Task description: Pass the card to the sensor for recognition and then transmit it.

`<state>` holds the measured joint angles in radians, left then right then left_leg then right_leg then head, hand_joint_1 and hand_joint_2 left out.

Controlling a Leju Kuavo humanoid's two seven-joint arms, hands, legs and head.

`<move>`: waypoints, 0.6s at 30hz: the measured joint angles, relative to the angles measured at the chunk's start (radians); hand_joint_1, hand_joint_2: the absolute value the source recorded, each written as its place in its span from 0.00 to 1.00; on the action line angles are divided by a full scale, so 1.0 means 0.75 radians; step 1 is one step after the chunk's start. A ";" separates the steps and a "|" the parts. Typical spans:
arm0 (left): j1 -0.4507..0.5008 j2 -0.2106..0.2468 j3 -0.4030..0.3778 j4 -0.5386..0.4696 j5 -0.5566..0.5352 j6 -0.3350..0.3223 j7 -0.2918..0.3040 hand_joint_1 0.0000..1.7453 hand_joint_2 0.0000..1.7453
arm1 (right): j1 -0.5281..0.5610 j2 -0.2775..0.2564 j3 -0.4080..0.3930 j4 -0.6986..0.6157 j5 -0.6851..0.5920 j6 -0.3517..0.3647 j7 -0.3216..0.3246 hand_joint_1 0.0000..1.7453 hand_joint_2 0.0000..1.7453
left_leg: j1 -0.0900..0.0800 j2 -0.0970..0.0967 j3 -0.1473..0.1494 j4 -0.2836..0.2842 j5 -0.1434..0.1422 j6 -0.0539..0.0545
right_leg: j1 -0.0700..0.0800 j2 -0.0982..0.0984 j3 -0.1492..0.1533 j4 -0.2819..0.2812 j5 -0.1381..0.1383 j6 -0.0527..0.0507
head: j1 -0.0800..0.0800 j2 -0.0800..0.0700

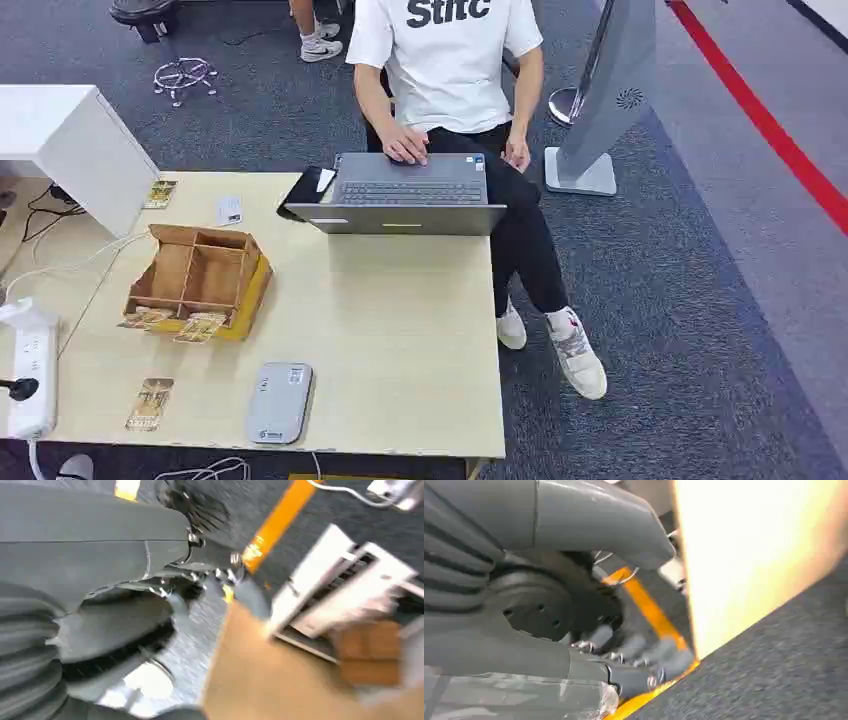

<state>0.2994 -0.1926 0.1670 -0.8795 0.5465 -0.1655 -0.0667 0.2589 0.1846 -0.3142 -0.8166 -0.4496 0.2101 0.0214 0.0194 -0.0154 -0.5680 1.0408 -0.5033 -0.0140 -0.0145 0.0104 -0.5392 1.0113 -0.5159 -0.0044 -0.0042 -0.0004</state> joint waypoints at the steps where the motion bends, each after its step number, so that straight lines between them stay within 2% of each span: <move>1: 0.007 -0.009 0.005 -0.023 0.017 0.000 -0.009 0.00 1.00 | 0.004 0.007 -0.014 -0.016 -0.019 0.010 0.001 0.00 0.00 | 0.000 0.000 0.000 0.000 0.000 0.000 | 0.000 0.000 0.000 0.000 0.000 0.000 | 0.000 0.000; 6: 0.042 -0.049 0.032 -0.167 0.090 0.052 -0.069 0.00 1.00 | 0.025 0.050 -0.085 -0.108 -0.124 0.076 0.004 0.00 0.00 | 0.000 0.000 0.000 0.000 0.000 0.000 | 0.000 0.000 0.000 0.000 0.000 0.000 | 0.000 0.000; 12: 0.081 -0.104 0.110 -0.326 0.081 0.107 -0.136 0.00 1.00 | 0.063 0.108 -0.131 -0.241 -0.270 0.154 -0.017 0.00 0.00 | 0.000 0.000 0.000 0.000 0.000 0.000 | 0.000 0.000 0.000 0.000 0.000 0.000 | 0.000 0.000; 15: 0.106 -0.123 0.119 -0.392 0.048 0.180 -0.150 0.00 1.00 | 0.069 0.124 -0.145 -0.281 -0.302 0.184 -0.021 0.00 0.00 | 0.000 0.000 0.000 0.000 0.000 0.000 | 0.000 0.001 0.000 0.000 0.000 0.000 | 0.000 0.000; 18: 0.128 -0.143 0.119 -0.487 0.043 0.301 -0.149 0.00 1.00 | 0.066 0.139 -0.172 -0.306 -0.305 0.211 -0.023 0.00 0.00 | 0.000 0.000 0.000 0.000 0.000 0.000 | 0.000 0.000 0.000 0.000 0.000 0.000 | 0.000 0.000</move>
<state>0.3951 -0.2999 0.2560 -1.2446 0.5791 0.0601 -0.1786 0.3085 0.2891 -0.4436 -1.0464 -0.6787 0.3681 0.0038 0.0194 -0.0153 -0.5679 1.0406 -0.5033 -0.0140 -0.0145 0.0107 -0.5393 1.0113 -0.5160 -0.0043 -0.0042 -0.0004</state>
